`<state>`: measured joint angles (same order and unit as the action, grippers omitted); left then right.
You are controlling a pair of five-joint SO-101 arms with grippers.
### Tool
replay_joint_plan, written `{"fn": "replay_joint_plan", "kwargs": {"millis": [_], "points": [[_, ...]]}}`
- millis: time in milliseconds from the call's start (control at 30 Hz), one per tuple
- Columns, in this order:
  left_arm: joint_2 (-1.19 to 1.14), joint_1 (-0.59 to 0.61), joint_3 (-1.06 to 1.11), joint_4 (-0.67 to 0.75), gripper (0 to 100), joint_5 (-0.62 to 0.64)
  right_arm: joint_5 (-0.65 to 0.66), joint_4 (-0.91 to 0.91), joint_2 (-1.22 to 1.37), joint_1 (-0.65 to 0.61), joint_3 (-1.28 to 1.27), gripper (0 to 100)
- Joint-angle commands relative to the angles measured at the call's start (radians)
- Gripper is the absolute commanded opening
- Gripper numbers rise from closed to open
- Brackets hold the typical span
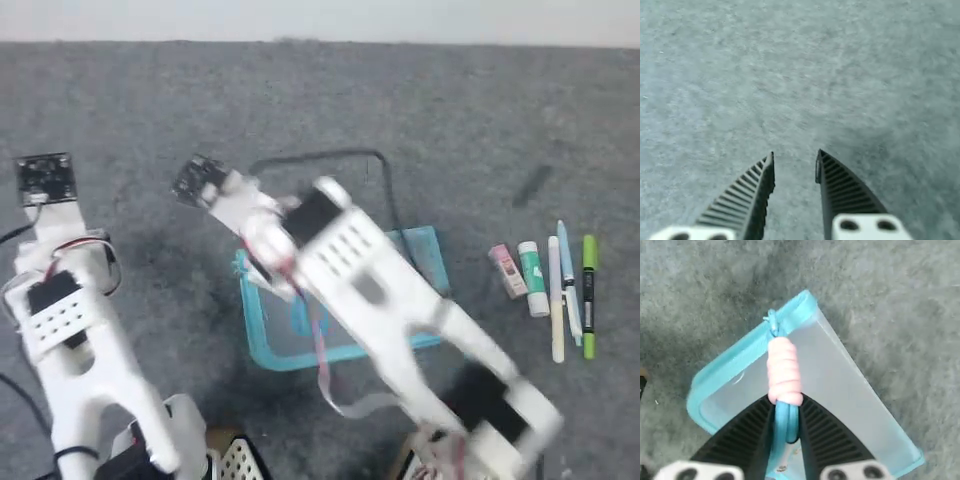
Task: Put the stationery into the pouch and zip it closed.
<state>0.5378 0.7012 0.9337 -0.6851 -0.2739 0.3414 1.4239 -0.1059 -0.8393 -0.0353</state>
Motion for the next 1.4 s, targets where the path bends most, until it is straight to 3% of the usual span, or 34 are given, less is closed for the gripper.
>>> {"fn": "replay_joint_plan", "kwargs": {"millis": [0, 267, 400, 567, 667, 833, 1000, 1167, 1367], "points": [[0.026, -0.043, -0.024, -0.061, 14, -0.011, 0.018, -0.165, -0.404, 0.044, -0.399, 0.7], [0.034, -0.270, -0.097, -0.307, 14, -0.021, 0.044, -0.097, -0.831, 0.150, -0.735, 0.7], [0.035, -0.387, -0.140, -0.393, 14, -0.020, 0.075, -0.081, -0.963, 0.291, -0.861, 0.7], [0.035, -0.483, -0.122, -0.394, 14, -0.014, 0.138, -0.196, -0.944, 0.530, -0.953, 0.7], [0.035, -0.522, -0.104, -0.393, 14, 0.040, 0.133, -0.272, -0.812, 0.587, -0.942, 0.7], [0.035, -0.559, -0.024, -0.307, 14, 0.112, 0.132, -0.380, -0.552, 0.576, -0.821, 0.7], [0.035, -0.566, 0.031, -0.241, 14, 0.066, 0.126, -0.383, -0.355, 0.545, -0.666, 0.7], [0.035, -0.586, 0.028, -0.196, 17, 0.038, 0.058, -0.375, -0.406, 0.440, -0.664, 0.7], [0.081, -0.755, 0.031, -0.201, 19, -0.021, 0.026, -0.271, -0.674, 0.348, -0.660, 0.7]]}}
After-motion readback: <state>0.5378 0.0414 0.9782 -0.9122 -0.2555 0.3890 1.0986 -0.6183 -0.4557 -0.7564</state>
